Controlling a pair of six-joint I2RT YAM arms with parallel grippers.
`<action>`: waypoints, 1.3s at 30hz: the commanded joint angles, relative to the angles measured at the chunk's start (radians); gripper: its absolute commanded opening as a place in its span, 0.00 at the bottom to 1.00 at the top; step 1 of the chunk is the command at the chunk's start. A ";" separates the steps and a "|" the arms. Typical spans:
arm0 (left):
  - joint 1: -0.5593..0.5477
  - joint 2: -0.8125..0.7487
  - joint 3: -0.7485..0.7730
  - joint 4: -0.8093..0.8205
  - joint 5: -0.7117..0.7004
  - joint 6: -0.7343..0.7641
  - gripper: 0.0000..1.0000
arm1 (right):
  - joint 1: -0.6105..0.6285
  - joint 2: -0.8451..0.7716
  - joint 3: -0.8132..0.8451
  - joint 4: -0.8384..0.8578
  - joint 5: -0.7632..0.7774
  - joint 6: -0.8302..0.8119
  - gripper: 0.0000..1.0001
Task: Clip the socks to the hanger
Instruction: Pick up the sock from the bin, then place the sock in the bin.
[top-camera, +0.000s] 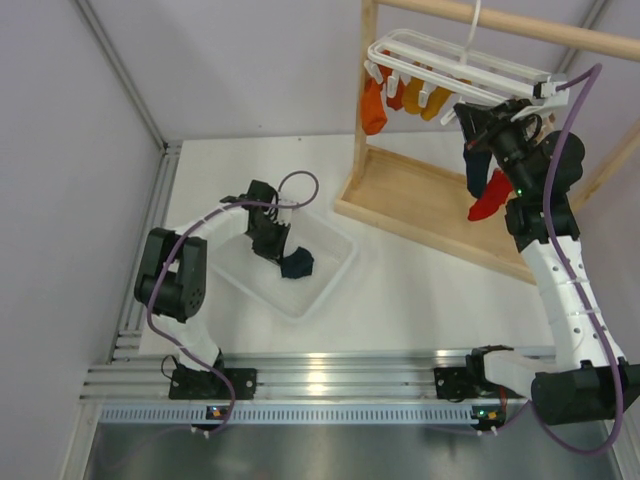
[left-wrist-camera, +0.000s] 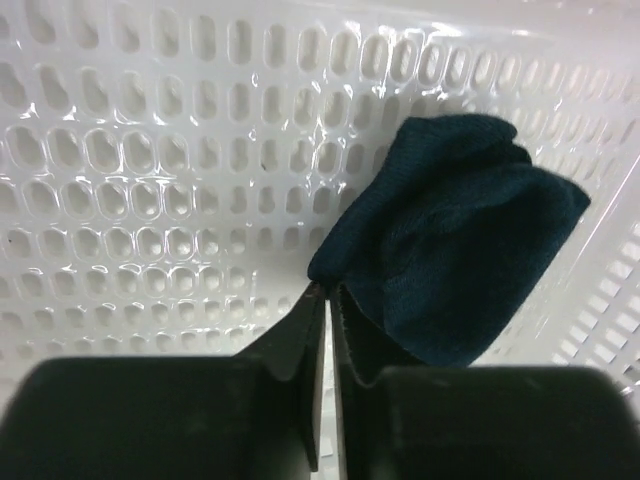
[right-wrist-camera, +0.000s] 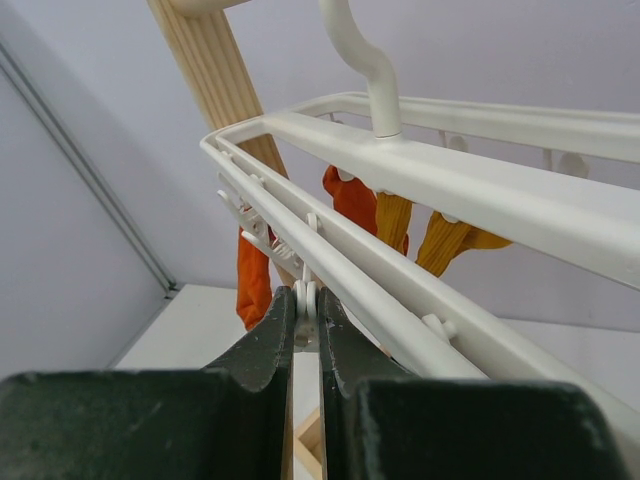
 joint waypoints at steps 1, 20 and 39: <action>-0.009 0.007 0.041 0.069 -0.025 -0.017 0.10 | -0.003 -0.007 0.041 -0.021 -0.052 -0.003 0.00; -0.057 -0.488 0.064 0.010 -0.053 0.387 0.00 | -0.003 -0.056 -0.013 0.024 -0.065 0.027 0.00; -0.126 -0.450 0.190 -0.507 0.389 0.703 0.00 | -0.005 -0.062 -0.008 -0.001 -0.075 0.003 0.00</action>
